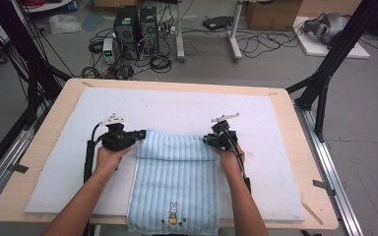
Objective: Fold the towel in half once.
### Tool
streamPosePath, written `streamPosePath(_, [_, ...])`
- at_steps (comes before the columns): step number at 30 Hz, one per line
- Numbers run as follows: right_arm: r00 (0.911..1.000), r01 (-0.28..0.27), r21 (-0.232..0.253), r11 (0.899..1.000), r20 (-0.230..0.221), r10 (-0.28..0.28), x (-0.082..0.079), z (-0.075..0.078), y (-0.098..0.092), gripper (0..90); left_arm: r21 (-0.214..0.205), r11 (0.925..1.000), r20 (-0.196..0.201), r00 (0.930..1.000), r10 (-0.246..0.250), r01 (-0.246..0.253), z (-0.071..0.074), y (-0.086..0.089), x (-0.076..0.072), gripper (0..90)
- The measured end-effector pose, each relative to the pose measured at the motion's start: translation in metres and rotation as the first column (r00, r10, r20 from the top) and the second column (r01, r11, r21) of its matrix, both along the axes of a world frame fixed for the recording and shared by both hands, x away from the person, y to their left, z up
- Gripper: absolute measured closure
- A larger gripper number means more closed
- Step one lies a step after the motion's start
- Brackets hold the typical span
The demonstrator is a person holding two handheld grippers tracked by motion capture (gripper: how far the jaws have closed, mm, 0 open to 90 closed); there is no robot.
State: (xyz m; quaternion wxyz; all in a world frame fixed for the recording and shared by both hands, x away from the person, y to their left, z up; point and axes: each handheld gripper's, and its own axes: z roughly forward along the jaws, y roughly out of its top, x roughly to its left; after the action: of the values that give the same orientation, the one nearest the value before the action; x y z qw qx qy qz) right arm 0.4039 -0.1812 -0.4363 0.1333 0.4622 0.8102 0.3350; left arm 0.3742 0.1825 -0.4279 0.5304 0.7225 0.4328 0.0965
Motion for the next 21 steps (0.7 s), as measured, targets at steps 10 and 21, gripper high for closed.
streamPosePath(10, [0.9894,-0.065,0.063,0.996,0.134,0.056,-0.023,0.025,-0.004,88.7,-0.03,0.9994,0.036,0.9992,-0.016,0.017,0.009,0.006,-0.012,86.9])
streamPosePath(21, [0.9777,-0.143,0.164,0.976,0.177,0.114,-0.072,0.03,-0.017,89.7,-0.046,0.9961,0.025,0.9969,-0.075,0.076,0.001,0.016,-0.053,86.8])
